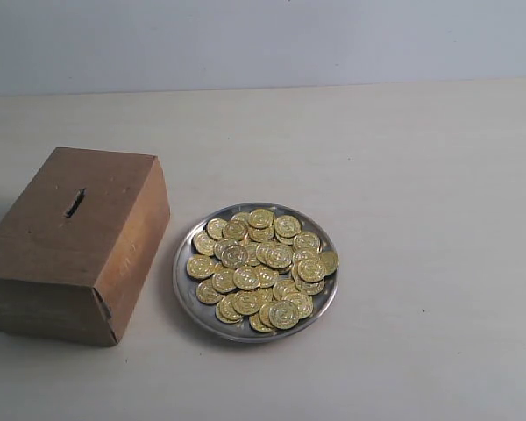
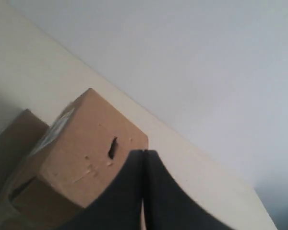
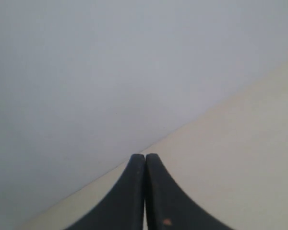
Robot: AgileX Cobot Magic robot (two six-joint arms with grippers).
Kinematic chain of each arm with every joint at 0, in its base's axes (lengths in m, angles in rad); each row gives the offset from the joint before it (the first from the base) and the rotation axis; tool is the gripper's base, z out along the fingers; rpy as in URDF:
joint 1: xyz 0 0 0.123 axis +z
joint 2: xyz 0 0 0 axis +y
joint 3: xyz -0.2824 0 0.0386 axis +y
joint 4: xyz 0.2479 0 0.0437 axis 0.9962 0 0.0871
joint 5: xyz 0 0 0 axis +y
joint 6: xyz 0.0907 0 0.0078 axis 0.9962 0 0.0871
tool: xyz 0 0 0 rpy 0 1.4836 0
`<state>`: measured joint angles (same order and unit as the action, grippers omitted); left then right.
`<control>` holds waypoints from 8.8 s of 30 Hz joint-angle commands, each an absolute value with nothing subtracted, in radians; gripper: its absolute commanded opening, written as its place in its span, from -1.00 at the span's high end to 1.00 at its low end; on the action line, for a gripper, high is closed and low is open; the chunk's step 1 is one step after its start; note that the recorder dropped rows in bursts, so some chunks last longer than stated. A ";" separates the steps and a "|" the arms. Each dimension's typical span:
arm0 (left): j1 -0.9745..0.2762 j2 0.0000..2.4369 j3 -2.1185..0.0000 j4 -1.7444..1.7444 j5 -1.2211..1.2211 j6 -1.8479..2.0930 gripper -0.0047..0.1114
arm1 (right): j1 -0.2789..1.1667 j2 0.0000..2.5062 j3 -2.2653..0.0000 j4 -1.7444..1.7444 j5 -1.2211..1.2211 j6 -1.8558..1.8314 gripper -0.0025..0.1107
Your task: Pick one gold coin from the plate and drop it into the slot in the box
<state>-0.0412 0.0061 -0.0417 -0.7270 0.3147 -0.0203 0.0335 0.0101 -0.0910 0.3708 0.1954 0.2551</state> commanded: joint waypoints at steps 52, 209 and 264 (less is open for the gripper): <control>-0.051 0.404 -0.279 -1.231 0.524 1.427 0.92 | 0.674 2.085 -1.472 0.024 1.086 -0.135 0.04; -0.051 0.404 -0.279 -1.240 0.535 1.446 0.92 | 0.701 2.140 -1.413 -0.061 0.959 -0.150 0.05; -0.051 0.404 -0.279 -1.240 0.538 1.446 0.92 | 0.701 2.097 -1.413 -0.059 0.974 -0.163 0.37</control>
